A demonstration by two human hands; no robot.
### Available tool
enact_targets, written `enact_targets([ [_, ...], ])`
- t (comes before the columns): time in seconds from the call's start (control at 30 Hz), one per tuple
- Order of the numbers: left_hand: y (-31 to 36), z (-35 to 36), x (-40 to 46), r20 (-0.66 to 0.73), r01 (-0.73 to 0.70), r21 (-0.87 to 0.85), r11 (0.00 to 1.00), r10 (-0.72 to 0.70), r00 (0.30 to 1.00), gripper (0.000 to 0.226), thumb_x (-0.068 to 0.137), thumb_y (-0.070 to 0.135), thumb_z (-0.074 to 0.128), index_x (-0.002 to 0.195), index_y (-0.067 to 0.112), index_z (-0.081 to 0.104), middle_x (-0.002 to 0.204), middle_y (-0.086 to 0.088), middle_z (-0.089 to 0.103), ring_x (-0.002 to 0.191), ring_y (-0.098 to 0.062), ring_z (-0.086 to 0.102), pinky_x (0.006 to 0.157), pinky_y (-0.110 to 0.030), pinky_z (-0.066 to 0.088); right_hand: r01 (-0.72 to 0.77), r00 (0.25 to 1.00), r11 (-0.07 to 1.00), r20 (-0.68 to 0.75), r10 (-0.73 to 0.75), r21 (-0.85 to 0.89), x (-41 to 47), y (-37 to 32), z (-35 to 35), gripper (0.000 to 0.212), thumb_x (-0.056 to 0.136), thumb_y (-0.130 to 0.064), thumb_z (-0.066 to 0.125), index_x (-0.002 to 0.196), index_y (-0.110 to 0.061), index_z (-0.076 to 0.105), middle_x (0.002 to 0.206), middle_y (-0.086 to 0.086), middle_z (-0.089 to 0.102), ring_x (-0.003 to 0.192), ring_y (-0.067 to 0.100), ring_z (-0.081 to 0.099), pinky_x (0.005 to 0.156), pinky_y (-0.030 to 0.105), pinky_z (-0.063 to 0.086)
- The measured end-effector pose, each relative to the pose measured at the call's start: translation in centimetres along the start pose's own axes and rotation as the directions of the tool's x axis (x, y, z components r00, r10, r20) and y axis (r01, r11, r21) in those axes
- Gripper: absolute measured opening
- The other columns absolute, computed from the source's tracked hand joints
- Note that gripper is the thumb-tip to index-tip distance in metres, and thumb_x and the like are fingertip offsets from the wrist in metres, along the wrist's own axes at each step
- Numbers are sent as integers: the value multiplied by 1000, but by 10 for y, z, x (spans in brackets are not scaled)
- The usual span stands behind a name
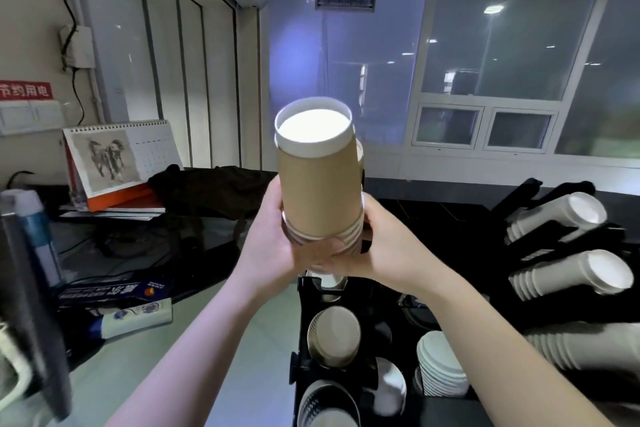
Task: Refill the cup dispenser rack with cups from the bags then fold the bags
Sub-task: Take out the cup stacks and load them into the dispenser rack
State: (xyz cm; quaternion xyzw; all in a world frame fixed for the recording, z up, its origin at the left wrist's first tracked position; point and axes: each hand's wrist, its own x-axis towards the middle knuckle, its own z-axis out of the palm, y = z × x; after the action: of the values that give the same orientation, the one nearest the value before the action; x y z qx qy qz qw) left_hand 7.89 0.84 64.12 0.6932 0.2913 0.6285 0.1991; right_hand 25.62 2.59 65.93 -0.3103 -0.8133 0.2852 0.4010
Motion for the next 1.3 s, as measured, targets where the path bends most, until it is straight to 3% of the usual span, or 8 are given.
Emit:
enact_targets([
  [0.17, -12, 7, -6, 97, 61, -31, 998, -58, 994, 89, 60, 37, 86, 136, 34, 39, 129, 8, 57, 118, -14, 56, 89, -23, 49, 71, 997, 997, -26, -71, -11, -5, 1, -14, 81, 72, -22, 78, 142, -37, 38, 132, -24, 53, 126, 0, 46, 101, 26, 44],
  [0.33, -18, 17, -4, 129, 24, 56, 998, -32, 991, 67, 67, 17, 80, 122, 41, 52, 120, 23, 58, 110, 2, 56, 84, -15, 49, 121, 985, 993, -126, -121, -8, 4, -1, -14, 78, 66, -18, 79, 134, -38, 46, 125, -22, 58, 119, 1, 52, 90, 13, 45],
  [0.47, -29, 18, -1, 105, 3, 145, 989, -19, 994, 86, 66, -3, 80, 118, 57, 48, 119, 38, 52, 108, 16, 50, 79, -1, 40, 98, 975, 994, -199, -104, -37, 11, 1, -10, 76, 61, -23, 84, 128, -36, 50, 118, -25, 60, 111, 0, 56, 85, 15, 48],
  [0.57, -39, 17, 1, 105, 93, 169, 981, -112, 988, 82, 66, 11, 84, 115, 64, 44, 120, 38, 52, 111, 13, 51, 81, 0, 38, 72, 975, 993, -202, -89, -90, 16, 9, -9, 77, 58, -26, 87, 124, -39, 50, 117, -23, 60, 110, 0, 56, 87, 20, 50],
  [0.67, -55, 14, -4, 97, 216, 206, 954, -240, 966, 73, 67, 32, 81, 124, 56, 42, 126, 26, 53, 119, 3, 50, 91, -11, 43, 16, 979, 984, -198, -52, -176, 19, 28, -3, 77, 58, -26, 88, 125, -33, 50, 120, -16, 55, 112, 2, 53, 92, 31, 50],
  [0.8, -72, 3, -9, 102, 293, 344, 892, -346, 933, 72, 71, 21, 71, 136, 36, 43, 134, 18, 47, 125, 0, 43, 107, -36, 40, -69, 986, 953, -165, 21, -293, 21, 58, 5, 67, 59, -31, 85, 116, -29, 48, 113, -7, 49, 104, 3, 49, 84, 27, 47],
  [1.17, -73, -9, -14, 19, 402, 308, 863, -428, 904, 56, 81, 6, 59, 127, 36, 48, 124, 18, 55, 119, -4, 53, 104, -35, 43, -154, 984, 821, -5, 181, -549, 25, 77, 20, 77, 61, -72, 56, 128, -36, 46, 124, -7, 56, 114, 19, 52, 91, 40, 49],
  [1.3, -71, -11, -13, -13, 395, 308, 866, -412, 911, 55, 83, 5, 55, 125, 39, 48, 122, 20, 56, 117, 0, 51, 103, -33, 43, -187, 981, 846, -42, 192, -500, 25, 75, 17, 64, 72, -63, 62, 127, -31, 52, 120, -5, 57, 108, 16, 54, 88, 39, 50],
])
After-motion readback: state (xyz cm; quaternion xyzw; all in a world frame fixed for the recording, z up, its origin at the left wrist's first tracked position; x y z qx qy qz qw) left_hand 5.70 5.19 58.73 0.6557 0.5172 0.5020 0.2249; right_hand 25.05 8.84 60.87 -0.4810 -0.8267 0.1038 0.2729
